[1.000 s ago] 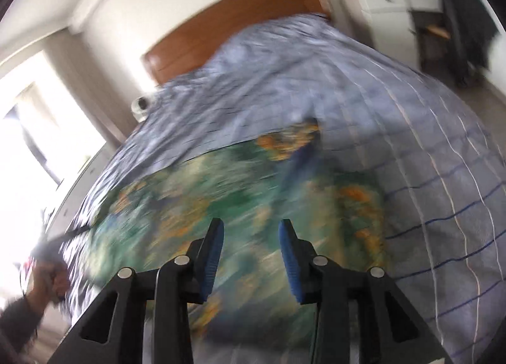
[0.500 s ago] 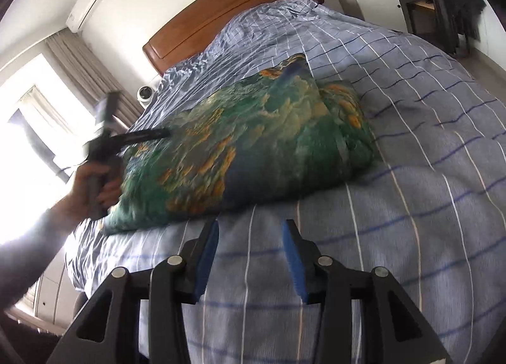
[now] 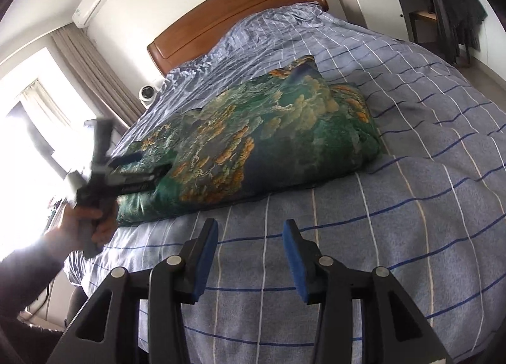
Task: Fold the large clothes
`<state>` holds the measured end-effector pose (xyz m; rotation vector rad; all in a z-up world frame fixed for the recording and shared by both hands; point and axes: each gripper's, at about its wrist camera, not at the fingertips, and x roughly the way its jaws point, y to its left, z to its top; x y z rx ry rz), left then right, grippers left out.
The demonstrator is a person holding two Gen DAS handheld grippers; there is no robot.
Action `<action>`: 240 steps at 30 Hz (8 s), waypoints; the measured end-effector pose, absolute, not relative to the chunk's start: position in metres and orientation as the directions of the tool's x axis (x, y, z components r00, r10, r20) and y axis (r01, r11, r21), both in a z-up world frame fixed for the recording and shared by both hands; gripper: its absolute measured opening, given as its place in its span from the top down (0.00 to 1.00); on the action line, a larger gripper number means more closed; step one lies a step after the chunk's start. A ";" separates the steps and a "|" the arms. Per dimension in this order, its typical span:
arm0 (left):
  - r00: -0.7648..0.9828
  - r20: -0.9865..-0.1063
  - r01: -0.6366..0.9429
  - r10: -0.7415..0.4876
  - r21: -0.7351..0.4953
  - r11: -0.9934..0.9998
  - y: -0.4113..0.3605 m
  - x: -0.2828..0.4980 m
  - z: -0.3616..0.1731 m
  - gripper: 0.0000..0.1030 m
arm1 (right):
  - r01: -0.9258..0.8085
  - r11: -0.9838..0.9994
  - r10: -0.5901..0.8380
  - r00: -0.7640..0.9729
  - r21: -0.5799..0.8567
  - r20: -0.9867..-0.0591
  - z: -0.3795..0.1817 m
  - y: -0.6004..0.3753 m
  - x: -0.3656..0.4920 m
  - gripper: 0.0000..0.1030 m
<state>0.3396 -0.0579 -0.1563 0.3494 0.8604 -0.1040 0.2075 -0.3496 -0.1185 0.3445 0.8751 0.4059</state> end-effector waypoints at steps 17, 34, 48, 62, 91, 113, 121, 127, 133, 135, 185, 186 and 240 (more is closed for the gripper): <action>0.635 -0.758 0.284 -0.147 0.052 0.957 -0.048 0.292 -0.092 0.05 | 0.298 0.544 0.418 0.714 0.784 -0.561 -0.188 -0.403 0.305 0.51; 0.454 -0.764 0.440 -0.459 -0.256 0.861 -0.074 0.372 0.019 0.05 | -0.455 0.887 0.447 0.809 0.076 -0.382 -0.006 -0.219 0.230 0.72; 0.461 -0.868 0.284 -0.182 -0.050 0.958 -0.025 0.368 -0.027 0.58 | -0.666 0.651 0.512 0.739 -0.363 -0.438 -0.024 -0.106 0.166 0.72; 0.506 -0.858 0.130 -0.092 -0.029 0.991 0.095 0.377 -0.050 0.68 | -0.682 0.730 0.605 0.613 0.047 -0.508 0.006 -0.175 0.210 0.38; 0.507 -0.836 -0.102 -0.213 -0.303 0.947 0.205 0.371 -0.170 0.52 | -0.664 0.742 0.436 0.377 0.089 -0.817 -0.123 -0.048 0.316 0.67; 0.522 -0.805 -0.099 -0.283 -0.386 0.917 0.228 0.366 -0.187 0.48 | -0.321 0.863 0.502 0.468 0.389 -0.728 -0.138 0.009 0.476 0.66; 0.528 -0.814 -0.118 -0.244 -0.355 0.927 0.222 0.368 -0.188 0.48 | -0.325 0.899 0.429 0.514 0.294 -0.743 -0.156 0.021 0.483 0.68; 0.517 -0.824 -0.111 -0.232 -0.333 0.936 0.214 0.367 -0.180 0.48 | -0.349 0.831 0.546 0.363 0.433 -0.755 -0.109 -0.014 0.475 0.66; 0.512 -0.824 -0.111 -0.244 -0.345 0.932 0.216 0.371 -0.179 0.48 | -0.563 0.736 0.603 0.292 0.377 -0.742 -0.054 -0.067 0.370 0.66; 0.512 -0.823 -0.113 -0.247 -0.349 0.930 0.218 0.371 -0.181 0.48 | -0.626 0.700 0.611 0.276 0.344 -0.742 -0.056 -0.080 0.317 0.66; 0.576 -0.708 -0.075 -0.408 -0.543 0.836 0.256 0.352 -0.086 0.02 | -0.503 0.864 0.381 0.690 -0.030 -0.615 -0.021 -0.162 0.197 0.22; 0.543 -0.746 -0.105 -0.385 -0.515 0.851 0.252 0.360 -0.102 0.02 | -0.507 0.861 0.385 0.688 -0.027 -0.615 -0.019 -0.160 0.199 0.22; 0.544 -0.719 -0.084 -0.433 -0.561 0.824 0.207 0.488 -0.218 0.12 | -0.427 0.752 0.638 0.279 0.502 -0.718 -0.146 -0.159 0.485 0.26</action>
